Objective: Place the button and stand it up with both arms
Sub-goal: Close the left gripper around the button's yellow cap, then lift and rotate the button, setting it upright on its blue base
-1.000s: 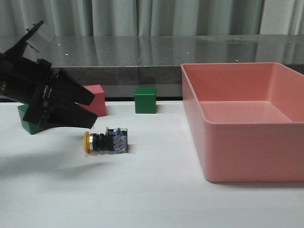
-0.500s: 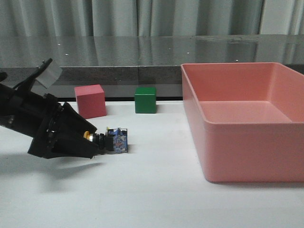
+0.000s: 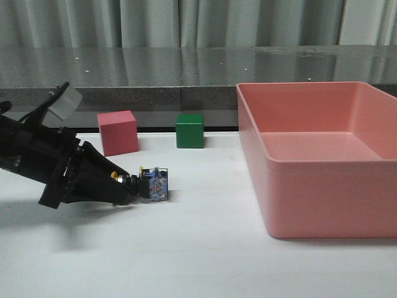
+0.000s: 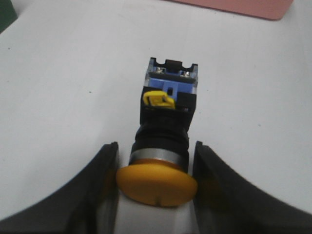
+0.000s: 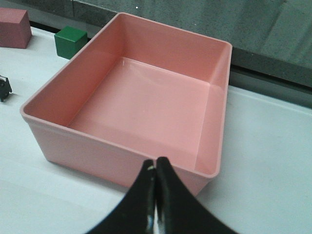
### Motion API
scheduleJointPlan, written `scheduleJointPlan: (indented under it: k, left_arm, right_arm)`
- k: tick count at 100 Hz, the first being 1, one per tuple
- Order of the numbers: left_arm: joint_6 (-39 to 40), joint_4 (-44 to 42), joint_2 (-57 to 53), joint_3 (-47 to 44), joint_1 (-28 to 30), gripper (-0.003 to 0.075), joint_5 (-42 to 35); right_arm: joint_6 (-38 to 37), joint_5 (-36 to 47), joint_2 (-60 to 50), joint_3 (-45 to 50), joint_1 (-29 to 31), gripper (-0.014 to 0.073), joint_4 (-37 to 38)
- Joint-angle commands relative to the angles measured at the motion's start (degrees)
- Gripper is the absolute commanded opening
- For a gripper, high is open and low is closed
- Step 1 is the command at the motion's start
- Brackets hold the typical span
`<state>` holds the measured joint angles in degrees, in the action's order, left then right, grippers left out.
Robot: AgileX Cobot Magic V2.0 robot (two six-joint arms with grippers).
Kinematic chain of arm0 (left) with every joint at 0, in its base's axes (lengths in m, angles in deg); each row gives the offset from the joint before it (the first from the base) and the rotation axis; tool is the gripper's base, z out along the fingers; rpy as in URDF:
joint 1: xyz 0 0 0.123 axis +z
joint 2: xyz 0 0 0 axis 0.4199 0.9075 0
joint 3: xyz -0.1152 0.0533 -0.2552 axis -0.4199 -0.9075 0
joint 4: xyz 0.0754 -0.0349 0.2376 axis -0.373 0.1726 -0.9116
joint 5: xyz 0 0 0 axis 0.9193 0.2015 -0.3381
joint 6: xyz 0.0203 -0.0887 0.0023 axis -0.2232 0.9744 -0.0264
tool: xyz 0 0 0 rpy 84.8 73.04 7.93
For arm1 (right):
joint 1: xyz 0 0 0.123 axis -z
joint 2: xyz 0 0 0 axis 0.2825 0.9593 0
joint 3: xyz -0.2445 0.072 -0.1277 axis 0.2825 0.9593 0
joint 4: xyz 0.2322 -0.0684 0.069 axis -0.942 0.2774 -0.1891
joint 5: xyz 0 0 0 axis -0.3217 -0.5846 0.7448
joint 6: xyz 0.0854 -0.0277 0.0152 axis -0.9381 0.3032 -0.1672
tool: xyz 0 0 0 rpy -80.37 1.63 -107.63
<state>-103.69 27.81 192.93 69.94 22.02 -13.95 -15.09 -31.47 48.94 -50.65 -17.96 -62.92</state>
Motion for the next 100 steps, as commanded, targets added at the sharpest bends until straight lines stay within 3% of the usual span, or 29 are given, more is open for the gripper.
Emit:
scheduleJointPlan:
  k: [1,14,27,39,69,100]
  left_arm:
    - [-0.14,2.71,-3.62,1.12,0.07,-0.002,6.98]
    - [1.61,1.02,-8.14,2.17,0.07,-0.002,7.38]
    - [10.26,-9.16,-15.78,5.53,-0.63,-0.002,-1.47]
    - [24.71,-27.36,-22.68,9.68,-3.2,-0.002,-9.59]
    - [62.93,-78.43,-26.71,18.79,-17.8,-0.002,-7.41]
    - [81.91,-105.63,-22.16,18.79,-30.43,-0.0019,-7.1]
  right_arm:
    - [-0.07,4.32,0.39,-1.48,0.15,-0.0076,-0.71]
    - [-0.07,4.32,0.39,-1.48,0.15,-0.0076,-0.71]
    - [-0.07,4.32,0.39,-1.48,0.15,-0.0076,-0.71]
    - [-0.07,4.32,0.39,-1.48,0.15,-0.0076,-0.71]
    - [-0.07,4.58,0.39,-1.48,0.15,-0.0076,-0.71]
    - [-0.07,4.58,0.39,-1.48,0.15,-0.0076,-0.71]
